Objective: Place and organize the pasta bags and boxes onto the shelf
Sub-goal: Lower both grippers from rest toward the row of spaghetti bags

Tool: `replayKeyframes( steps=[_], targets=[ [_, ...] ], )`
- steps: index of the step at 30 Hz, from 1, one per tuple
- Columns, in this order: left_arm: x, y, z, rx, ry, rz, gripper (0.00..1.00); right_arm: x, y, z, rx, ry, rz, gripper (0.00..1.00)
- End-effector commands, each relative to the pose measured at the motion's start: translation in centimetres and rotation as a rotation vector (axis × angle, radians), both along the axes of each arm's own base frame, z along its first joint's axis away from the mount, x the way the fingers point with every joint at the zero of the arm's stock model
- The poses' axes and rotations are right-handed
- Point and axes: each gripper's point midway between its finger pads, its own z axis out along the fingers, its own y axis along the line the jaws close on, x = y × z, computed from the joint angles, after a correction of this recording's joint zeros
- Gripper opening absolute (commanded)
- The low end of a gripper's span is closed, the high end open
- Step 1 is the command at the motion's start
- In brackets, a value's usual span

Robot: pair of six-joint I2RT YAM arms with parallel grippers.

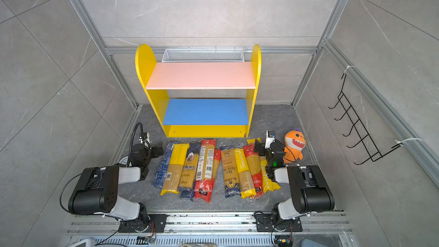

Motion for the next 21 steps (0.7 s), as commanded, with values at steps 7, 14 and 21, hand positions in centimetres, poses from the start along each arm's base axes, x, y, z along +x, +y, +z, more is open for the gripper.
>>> replayKeyframes(
  steps=[7,14,21],
  targets=[
    [0.62,0.04,1.14,0.022,-0.047,-0.018,1.00,0.30,-0.26,0.16,-0.007,-0.002,-0.011,1.00],
    [0.63,0.01,1.10,0.020,-0.045,-0.020,1.00,0.29,-0.26,0.12,-0.007,-0.001,-0.012,1.00],
    [0.65,0.05,1.12,0.017,-0.045,-0.020,1.00,0.34,-0.28,0.10,-0.006,0.002,-0.013,1.00]
  ],
)
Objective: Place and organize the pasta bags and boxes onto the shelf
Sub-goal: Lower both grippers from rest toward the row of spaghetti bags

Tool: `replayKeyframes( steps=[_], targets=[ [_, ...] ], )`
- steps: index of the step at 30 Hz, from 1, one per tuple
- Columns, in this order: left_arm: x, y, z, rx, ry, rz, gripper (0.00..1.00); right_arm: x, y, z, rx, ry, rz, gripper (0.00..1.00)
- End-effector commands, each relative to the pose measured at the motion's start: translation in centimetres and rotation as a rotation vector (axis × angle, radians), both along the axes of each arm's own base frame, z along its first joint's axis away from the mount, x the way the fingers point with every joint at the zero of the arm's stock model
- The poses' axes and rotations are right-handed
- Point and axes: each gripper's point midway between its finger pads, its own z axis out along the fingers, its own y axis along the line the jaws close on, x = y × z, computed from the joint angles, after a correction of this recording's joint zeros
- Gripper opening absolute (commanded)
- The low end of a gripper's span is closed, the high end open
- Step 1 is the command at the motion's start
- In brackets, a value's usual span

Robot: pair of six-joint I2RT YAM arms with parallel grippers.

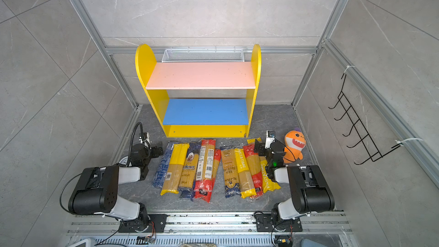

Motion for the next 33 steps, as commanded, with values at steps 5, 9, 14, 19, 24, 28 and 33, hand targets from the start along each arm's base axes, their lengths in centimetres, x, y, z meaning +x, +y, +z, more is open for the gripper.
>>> replayKeyframes(
  steps=[5,9,14,19,24,28,33],
  targets=[
    [0.6,0.0,1.0,0.017,-0.042,-0.022,1.00,0.4,-0.2,0.1,-0.006,0.003,-0.012,1.00],
    [0.7,0.0,1.1,0.015,-0.044,-0.022,1.00,0.4,-0.3,0.1,-0.006,0.003,-0.013,1.00],
    [0.7,0.0,1.1,0.017,-0.044,-0.021,1.00,0.4,-0.3,0.1,-0.007,0.003,-0.014,1.00],
    [0.6,0.0,1.1,0.018,-0.044,-0.021,0.99,0.4,-0.3,0.1,-0.008,0.001,-0.012,1.00],
    [1.2,-0.3,2.3,0.017,-0.007,-0.041,0.92,0.9,-2.1,1.6,-0.013,0.045,-0.131,1.00],
    [1.7,-0.3,4.0,0.026,0.045,-0.031,0.89,0.4,-4.3,4.1,-0.026,0.107,-0.287,1.00],
    [1.5,-0.7,6.2,0.065,0.043,0.050,0.89,-2.8,-7.1,7.3,0.032,0.158,-0.550,1.00]
  ],
)
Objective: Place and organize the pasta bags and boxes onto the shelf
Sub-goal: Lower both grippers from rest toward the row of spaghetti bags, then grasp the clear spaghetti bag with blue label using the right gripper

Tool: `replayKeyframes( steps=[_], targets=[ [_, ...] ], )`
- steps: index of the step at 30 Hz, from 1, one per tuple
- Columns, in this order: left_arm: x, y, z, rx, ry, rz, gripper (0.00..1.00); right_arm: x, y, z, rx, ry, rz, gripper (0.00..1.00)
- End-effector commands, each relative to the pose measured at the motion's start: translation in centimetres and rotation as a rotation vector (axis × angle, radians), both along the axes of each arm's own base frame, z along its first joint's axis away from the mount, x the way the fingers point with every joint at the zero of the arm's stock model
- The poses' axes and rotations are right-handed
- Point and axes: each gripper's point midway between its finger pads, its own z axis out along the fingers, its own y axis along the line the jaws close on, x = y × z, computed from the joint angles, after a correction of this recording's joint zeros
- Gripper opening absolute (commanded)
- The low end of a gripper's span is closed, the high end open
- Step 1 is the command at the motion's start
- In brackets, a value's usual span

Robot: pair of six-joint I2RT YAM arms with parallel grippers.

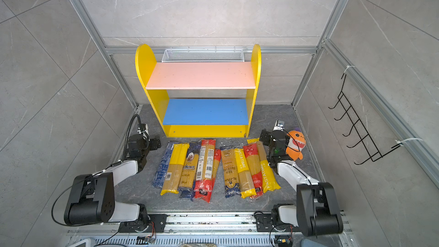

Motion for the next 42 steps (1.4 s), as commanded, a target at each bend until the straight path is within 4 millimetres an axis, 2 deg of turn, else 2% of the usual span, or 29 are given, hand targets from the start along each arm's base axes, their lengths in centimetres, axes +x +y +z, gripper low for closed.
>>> replayKeyframes(
  steps=[1,5,7,10,12,17,22,27,34,42],
  targets=[
    [-0.6,-0.2,1.7,0.027,0.023,0.062,0.89,-3.5,-2.3,-0.6,0.041,0.163,-0.200,1.00],
    [-1.4,-3.5,4.3,0.004,0.031,0.058,0.92,-4.9,0.4,0.7,0.079,0.232,-0.151,1.00],
    [-2.4,-5.6,4.9,0.024,0.053,0.029,0.92,-5.6,2.2,0.8,0.094,0.278,-0.104,1.00],
    [-4.7,-8.4,5.2,0.046,0.091,0.006,0.92,-6.9,5.4,0.6,0.081,0.352,-0.028,1.00],
    [-6.6,-10.3,5.1,-0.009,0.118,-0.025,0.92,-7.9,7.9,0.0,0.095,0.396,0.044,1.00],
    [-10.9,-12.8,4.6,-0.170,0.146,-0.062,0.92,-11.1,12.5,-1.3,0.183,0.465,0.198,0.98],
    [-14.2,-14.2,3.8,-0.263,0.197,-0.100,0.93,-14.2,16.2,-2.4,0.169,0.500,0.316,0.96],
    [-16.8,-15.5,2.9,-0.271,0.210,-0.143,0.94,-17.5,19.8,-4.9,0.104,0.554,0.403,0.96],
    [-17.4,-16.6,2.8,-0.245,0.207,-0.168,0.94,-20.6,22.8,-9.5,0.013,0.630,0.449,0.96],
    [-16.8,-17.0,3.8,-0.197,0.185,-0.183,0.94,-21.6,24.1,-13.0,-0.043,0.689,0.452,0.96]
  ],
)
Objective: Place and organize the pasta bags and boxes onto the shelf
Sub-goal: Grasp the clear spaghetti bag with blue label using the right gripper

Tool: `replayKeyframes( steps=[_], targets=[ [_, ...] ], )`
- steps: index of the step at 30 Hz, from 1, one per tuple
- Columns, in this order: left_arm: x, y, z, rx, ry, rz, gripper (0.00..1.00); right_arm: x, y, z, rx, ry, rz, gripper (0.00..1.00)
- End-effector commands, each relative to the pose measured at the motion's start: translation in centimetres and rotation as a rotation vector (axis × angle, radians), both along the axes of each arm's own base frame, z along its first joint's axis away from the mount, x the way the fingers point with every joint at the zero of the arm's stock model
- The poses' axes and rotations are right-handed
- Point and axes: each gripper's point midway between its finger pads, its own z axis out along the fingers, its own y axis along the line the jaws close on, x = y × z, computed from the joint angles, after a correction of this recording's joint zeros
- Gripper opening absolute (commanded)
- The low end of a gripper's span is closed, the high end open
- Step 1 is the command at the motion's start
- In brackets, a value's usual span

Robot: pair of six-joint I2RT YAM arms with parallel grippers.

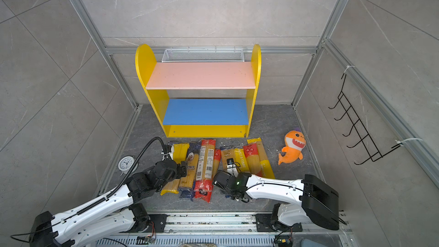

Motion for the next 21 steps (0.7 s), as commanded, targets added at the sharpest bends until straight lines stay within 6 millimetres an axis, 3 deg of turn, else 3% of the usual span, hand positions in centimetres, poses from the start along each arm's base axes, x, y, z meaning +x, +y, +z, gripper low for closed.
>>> replayKeyframes(
  steps=[1,14,16,21],
  targets=[
    [0.8,-0.2,2.4,-0.003,-0.059,0.011,0.94,0.1,0.3,-1.2,0.002,-0.007,-0.030,0.96],
    [1.0,-0.5,3.8,0.009,-0.085,-0.018,0.94,-1.4,0.7,-6.4,-0.018,0.094,-0.033,0.91],
    [1.0,-0.5,3.9,0.009,-0.085,-0.022,0.94,-1.7,0.6,-7.1,-0.019,0.113,-0.040,0.85],
    [0.7,-0.2,4.1,0.010,-0.083,-0.022,0.94,-2.2,0.5,-8.0,0.000,0.138,-0.052,0.61]
  ],
)
